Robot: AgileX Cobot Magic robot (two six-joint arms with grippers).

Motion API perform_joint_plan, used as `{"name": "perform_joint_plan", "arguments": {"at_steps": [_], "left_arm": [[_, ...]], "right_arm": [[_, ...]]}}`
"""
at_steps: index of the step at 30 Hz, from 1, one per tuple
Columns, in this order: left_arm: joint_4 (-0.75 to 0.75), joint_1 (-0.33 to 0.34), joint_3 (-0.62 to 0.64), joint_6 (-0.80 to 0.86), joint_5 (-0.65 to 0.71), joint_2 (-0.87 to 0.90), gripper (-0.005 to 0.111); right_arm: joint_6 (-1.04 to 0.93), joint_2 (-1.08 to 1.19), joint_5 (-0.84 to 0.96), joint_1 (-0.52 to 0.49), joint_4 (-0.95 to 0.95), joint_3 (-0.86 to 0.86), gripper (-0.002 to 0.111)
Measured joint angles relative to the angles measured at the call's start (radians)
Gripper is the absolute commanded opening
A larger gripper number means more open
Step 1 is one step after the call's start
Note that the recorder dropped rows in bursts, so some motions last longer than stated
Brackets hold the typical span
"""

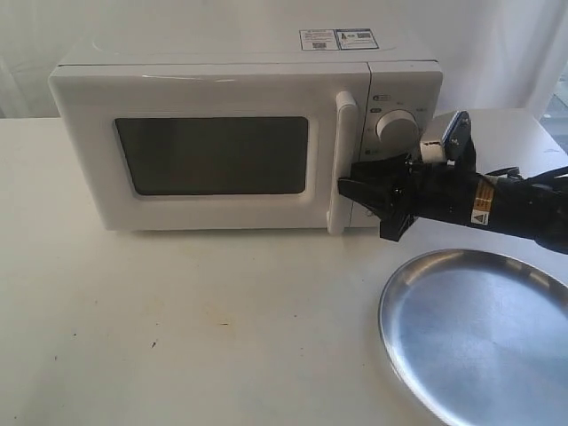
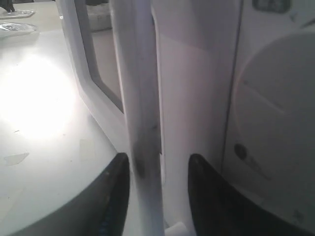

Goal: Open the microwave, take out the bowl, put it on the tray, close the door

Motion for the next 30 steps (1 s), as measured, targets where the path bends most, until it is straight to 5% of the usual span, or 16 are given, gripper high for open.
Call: {"name": "perform_joint_plan", "arguments": {"at_steps": [5,10,19,27,30], "left_arm": [[0.0,0.0,0.0,0.0,0.0,0.0,0.0],[0.0,0.0,0.0,0.0,0.0,0.0,0.0],[0.0,0.0,0.0,0.0,0.0,0.0,0.0],[0.0,0.0,0.0,0.0,0.0,0.0,0.0],[0.0,0.0,0.0,0.0,0.0,0.0,0.0]], "right_arm": [[0.013,0.0,0.014,0.003,-0.03,-0.011,0.034],[0.022,-0.004,0.033,0.033,-0.02,-0.011,-0.001],[0.02,-0.008,0.054,0.046,-0.032,-0.011,0.0],[0.169,-0.081,0.423,0.11,-0.246,-0.028,0.0],[0.149,-0.172,0.1,0.182,-0.356,-0.035,0.0]]}}
